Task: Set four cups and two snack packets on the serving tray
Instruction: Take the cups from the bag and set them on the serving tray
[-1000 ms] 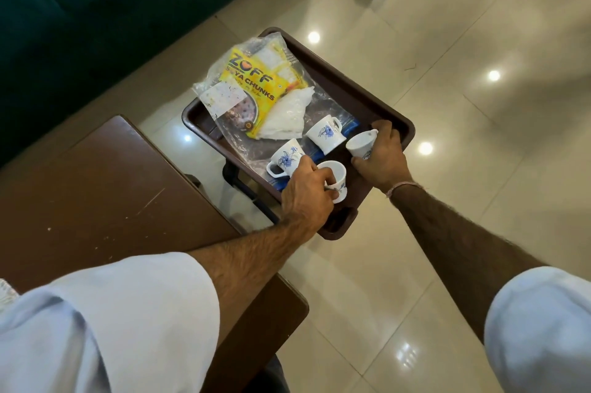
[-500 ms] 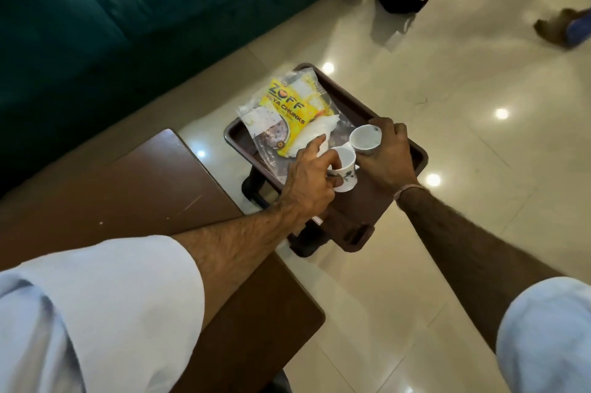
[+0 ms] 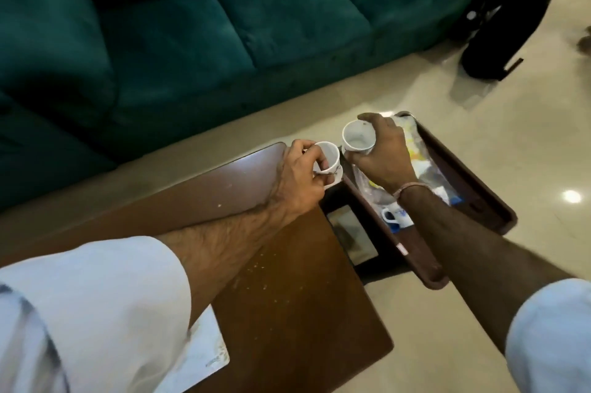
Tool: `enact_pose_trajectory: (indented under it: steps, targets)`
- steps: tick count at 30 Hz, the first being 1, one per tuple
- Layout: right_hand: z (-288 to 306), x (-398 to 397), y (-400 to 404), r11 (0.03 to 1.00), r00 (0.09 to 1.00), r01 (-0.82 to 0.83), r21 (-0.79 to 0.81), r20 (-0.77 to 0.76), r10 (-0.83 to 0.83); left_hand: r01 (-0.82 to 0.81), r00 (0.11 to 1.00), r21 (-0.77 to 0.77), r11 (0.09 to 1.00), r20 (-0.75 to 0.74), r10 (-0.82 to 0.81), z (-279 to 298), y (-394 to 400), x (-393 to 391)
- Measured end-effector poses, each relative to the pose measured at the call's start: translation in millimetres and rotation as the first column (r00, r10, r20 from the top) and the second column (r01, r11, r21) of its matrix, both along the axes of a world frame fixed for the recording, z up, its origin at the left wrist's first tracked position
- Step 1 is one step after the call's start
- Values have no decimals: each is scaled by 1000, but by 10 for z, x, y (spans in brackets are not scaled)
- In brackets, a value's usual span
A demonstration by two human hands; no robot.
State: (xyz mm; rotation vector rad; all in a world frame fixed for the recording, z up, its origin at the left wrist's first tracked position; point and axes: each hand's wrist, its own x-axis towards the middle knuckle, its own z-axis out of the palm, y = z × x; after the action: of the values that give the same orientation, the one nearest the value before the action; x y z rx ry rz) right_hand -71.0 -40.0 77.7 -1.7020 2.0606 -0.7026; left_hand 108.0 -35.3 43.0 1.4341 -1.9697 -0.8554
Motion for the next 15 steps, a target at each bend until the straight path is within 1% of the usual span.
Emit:
enact_pose_trajectory:
  steps: [4,10,15]
  targets:
    - [93,638,-179,993,995,-102,-54,16,103,-66,998,-8,998,-13,66,154,-27,675]
    - [161,1655,-339,954,955,-294,-49,9,295,-231,973,-1,973,23,231,294,128,1709]
    - [132,2413,-331,894,894,-448,0,13,448,-333,943,30,943,3,333,289,389,2469]
